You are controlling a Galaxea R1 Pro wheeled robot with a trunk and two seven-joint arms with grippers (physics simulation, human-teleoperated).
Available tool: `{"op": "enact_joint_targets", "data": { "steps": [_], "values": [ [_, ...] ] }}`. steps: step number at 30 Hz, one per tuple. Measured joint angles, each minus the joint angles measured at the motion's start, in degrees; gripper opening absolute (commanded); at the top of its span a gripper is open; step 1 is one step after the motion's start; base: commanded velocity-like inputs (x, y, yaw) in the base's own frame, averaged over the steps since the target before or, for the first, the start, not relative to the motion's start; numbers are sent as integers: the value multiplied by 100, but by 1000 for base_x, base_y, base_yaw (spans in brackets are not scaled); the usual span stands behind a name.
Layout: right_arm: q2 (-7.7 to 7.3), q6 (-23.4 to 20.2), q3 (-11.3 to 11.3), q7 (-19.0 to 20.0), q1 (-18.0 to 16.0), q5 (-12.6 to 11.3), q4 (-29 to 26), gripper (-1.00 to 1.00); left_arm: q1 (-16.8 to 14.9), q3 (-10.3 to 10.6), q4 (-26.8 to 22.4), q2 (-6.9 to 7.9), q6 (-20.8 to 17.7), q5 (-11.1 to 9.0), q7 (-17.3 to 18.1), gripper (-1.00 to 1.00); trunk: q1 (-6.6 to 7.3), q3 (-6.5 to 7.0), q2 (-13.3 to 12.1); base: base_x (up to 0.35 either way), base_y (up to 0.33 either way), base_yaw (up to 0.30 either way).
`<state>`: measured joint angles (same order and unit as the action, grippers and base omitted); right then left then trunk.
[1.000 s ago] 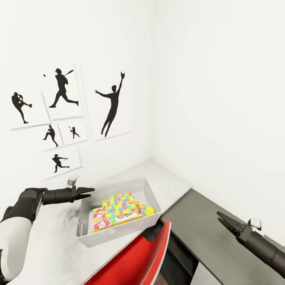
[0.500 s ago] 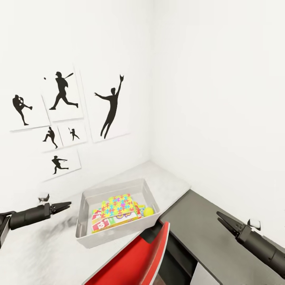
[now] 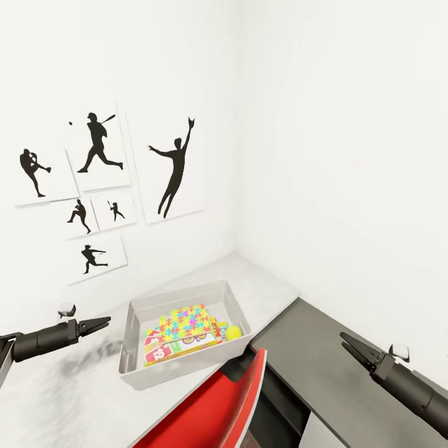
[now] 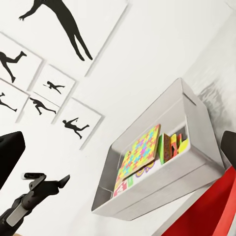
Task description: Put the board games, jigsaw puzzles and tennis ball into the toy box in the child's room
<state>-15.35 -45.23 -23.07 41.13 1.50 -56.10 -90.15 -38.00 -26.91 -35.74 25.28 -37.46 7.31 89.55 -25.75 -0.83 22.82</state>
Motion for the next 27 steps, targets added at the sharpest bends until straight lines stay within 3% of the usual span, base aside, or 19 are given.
{"op": "enact_joint_targets", "data": {
  "steps": [8,27],
  "values": [
    [14,12,2,3,-1,-1,0,100,0,0,0,3,16,-1,0,100,-3,23,3,-134,0,-120],
    [7,6,-1,0,-4,-1,5,100,5,1,-1,7,26,-1,1,100,-4,144,6,-300,0,-213]
  ]
}}
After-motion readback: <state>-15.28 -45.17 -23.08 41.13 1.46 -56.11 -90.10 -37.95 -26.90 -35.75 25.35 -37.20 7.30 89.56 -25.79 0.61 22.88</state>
